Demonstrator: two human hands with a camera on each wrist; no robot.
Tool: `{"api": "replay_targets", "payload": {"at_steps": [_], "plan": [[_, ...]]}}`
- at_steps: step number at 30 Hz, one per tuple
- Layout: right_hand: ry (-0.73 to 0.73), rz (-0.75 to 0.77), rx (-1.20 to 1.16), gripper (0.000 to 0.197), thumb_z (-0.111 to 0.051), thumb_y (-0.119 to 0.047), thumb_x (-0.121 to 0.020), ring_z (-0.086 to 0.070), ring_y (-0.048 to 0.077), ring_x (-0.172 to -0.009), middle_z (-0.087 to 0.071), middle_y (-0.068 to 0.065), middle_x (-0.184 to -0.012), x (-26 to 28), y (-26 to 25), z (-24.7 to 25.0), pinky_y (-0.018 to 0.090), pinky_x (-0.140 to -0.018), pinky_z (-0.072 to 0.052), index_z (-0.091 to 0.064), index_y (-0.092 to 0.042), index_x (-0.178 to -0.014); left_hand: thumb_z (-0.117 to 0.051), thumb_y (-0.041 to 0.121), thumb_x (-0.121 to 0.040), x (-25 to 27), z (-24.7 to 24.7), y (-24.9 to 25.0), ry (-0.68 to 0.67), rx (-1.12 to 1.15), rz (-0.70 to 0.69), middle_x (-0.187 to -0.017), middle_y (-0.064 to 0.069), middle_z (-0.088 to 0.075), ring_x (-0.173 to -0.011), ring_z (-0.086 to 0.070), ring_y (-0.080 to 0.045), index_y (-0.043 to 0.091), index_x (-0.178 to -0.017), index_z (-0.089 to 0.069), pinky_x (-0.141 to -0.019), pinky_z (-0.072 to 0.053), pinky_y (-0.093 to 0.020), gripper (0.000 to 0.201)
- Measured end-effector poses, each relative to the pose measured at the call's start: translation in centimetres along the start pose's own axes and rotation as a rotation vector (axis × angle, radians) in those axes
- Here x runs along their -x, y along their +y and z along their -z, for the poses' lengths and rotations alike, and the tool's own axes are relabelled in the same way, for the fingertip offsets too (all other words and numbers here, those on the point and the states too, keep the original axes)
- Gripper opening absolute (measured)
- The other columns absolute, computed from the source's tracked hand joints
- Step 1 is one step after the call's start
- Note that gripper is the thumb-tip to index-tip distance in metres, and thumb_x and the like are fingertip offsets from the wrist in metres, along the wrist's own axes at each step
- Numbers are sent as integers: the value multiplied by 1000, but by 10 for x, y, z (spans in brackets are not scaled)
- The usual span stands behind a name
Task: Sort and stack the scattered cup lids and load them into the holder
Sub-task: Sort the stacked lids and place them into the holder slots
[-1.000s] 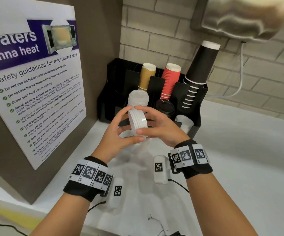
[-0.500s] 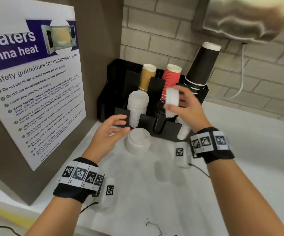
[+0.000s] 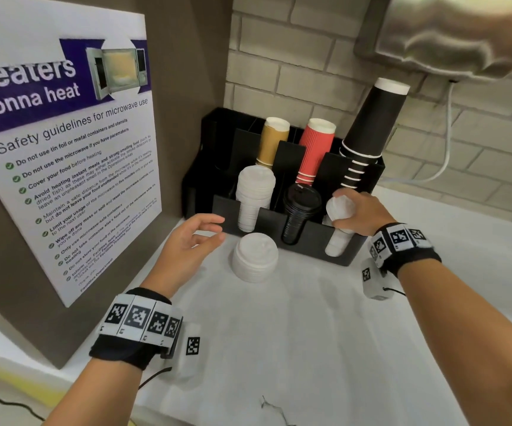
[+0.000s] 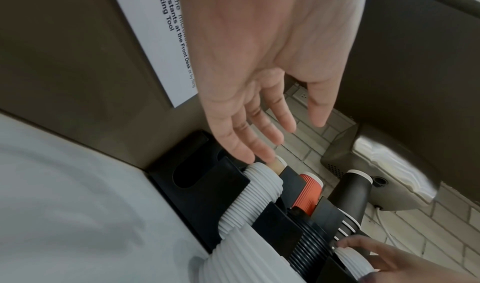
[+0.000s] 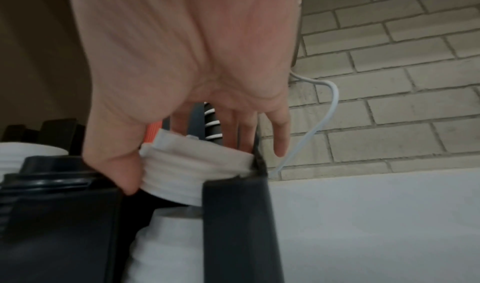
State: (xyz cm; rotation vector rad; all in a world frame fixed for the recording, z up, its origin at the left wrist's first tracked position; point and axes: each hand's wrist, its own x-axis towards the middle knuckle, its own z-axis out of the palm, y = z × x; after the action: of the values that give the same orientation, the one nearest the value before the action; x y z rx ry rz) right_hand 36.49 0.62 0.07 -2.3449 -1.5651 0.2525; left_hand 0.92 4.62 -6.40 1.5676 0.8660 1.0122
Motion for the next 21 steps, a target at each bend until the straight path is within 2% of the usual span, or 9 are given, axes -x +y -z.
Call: {"api": "replay_targets", "payload": {"at_steps": [6,7,9,10,11,13,15,19,21], "plan": [[-81,8,71,66,-76,-17,-71,-53,30,-113,-53,12,-123,-8,-7,4,40,-98,-46,-49,-28,-131,-66,16,-90,1,4,2,10,3,-18,-101,6,-64,-98,-63,-32,34,-105,-66,-93,-50,-46,23],[-108,3,84,64,-77,-15,-69,-54,28,-111,-54,10,-122,-9,-8,5,39,-94,-48,-53,-31,-126,-66,17,-90,1,4,2,10,1,-21,-101,6,-65,-98,-63,-32,34,-104,-66,-92,-50,-46,23],[-177,-2,76,62,-86,-13,-57,-57,17,-97,-56,-1,-107,-9,-10,7,29,-76,-52,-57,-38,-106,-67,18,-90,1,5,3,14,2,-28,-99,9,-65,-97,-63,-32,36,-103,-66,-91,-51,-46,22],[-213,-2,83,66,-89,-13,-51,-56,10,-89,-55,-7,-101,-8,-11,8,23,-67,-49,-57,-36,-105,-69,20,-89,1,5,3,16,7,-29,-98,11,-65,-97,-63,-32,37,-102,-66,-91,-51,-46,22],[-240,-2,111,71,-91,-16,-51,-54,8,-86,-55,-7,-100,-7,-12,7,21,-65,-46,-57,-32,-112,-70,25,-87,1,5,4,17,13,-30,-98,11,-65,-97,-63,-31,38,-102,-66,-90,-51,-45,20],[-254,14,211,77,-87,-22,-61,-54,18,-99,-56,3,-116,-7,-12,2,27,-78,-46,-50,-24,-130,-68,33,-80,1,6,5,22,28,-33,-98,11,-66,-96,-64,-31,39,-101,-66,-89,-52,-45,22],[-239,9,296,80,-81,-27,-69,-52,27,-114,-52,10,-128,-6,-11,-4,37,-92,-47,-42,-24,-138,-69,30,-83,0,6,4,26,31,-35,-98,11,-66,-96,-64,-30,40,-100,-67,-90,-52,-46,20],[-191,-18,406,87,-77,-35,-73,-47,29,-123,-48,6,-137,2,-12,-12,48,-96,-43,-29,-23,-145,-66,16,-91,-2,4,1,26,20,-45,-96,13,-66,-89,-64,-25,37,-102,-66,-91,-51,-45,24],[-202,-15,443,91,-73,-36,-78,-39,29,-132,-37,4,-148,6,-12,-13,52,-101,-36,-20,-23,-151,-66,15,-91,-4,1,1,13,27,-49,-95,13,-66,-87,-62,-20,35,-102,-66,-91,-51,-42,24]]}}
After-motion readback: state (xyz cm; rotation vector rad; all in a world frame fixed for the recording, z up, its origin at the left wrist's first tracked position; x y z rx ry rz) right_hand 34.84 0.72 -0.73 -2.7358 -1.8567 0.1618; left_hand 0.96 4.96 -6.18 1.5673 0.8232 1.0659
